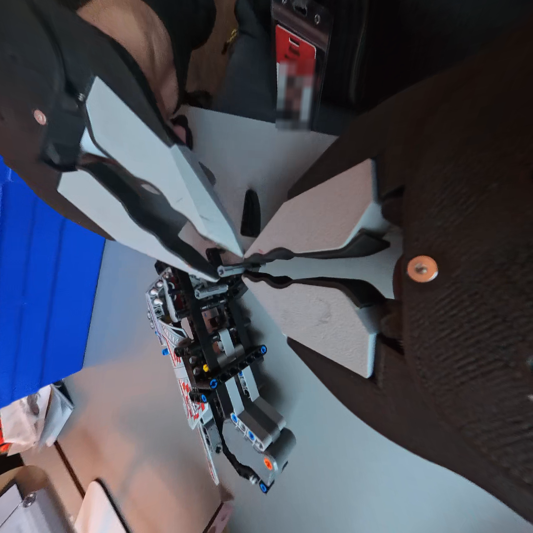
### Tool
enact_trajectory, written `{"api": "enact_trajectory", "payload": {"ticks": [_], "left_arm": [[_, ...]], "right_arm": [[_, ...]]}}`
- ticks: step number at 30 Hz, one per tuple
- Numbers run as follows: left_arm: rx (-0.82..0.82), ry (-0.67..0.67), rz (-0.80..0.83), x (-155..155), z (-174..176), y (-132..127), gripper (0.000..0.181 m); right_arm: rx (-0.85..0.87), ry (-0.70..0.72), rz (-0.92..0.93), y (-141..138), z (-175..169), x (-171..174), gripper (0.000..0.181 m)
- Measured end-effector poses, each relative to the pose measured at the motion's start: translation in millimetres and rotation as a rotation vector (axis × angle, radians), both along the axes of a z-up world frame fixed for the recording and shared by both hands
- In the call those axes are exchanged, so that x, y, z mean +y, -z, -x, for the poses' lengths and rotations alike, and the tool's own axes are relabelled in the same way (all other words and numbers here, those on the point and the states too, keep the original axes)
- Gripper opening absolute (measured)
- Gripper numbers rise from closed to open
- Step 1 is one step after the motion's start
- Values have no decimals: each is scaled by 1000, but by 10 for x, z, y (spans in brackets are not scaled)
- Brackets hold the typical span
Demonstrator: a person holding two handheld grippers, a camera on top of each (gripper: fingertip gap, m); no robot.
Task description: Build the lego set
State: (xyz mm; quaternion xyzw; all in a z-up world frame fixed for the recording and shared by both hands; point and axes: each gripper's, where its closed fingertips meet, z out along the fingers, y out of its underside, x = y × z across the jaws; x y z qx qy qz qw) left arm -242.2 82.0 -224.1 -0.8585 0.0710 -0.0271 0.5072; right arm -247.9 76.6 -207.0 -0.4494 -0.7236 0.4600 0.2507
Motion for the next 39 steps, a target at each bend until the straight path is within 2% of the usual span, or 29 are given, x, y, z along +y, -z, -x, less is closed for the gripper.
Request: {"api": "enact_trajectory", "payload": {"ticks": [4, 5, 8, 11, 13, 17, 19, 21, 24, 31, 33, 39], "left_arm": [[-4, -10, -35, -1, -9, -50, 3], [0, -15, -28, -2, -2, -38, 3], [15, -20, -45, 7, -5, -60, 3], [-40, -15, -41, -11, -24, -79, 0], [-67, -31, -4, -9, -1, -23, 21], [23, -54, -19, 90, -20, -25, 25], [70, -65, -12, 111, -10, 1, 15], [42, -66, -25, 121, -26, -23, 11], [10, -76, -40, 120, -41, -50, 10], [4, -81, -1, 118, -86, 7, 10], [0, -76, -32, 138, -96, -37, 16], [54, -92, -31, 131, -67, -30, 10]], "right_arm": [[-17, 31, 41, 45, 52, 21, 13], [-31, 19, 74, 54, 51, -3, 4], [-62, -5, 195, 39, 49, -1, 4], [-66, -1, 299, -15, 50, 78, 3], [-63, 8, 303, -11, 51, 139, 3], [-53, -54, 359, -66, 12, 53, 3], [-54, -48, 360, -59, 13, 64, 3], [-43, -41, 370, -73, 17, 90, 3], [-27, -44, 380, -101, 9, 101, 3], [-17, -59, 247, -27, -27, 64, 2], [-9, -57, 269, -51, -22, 65, 2], [-14, -55, 277, -57, -23, 81, 2]]}}
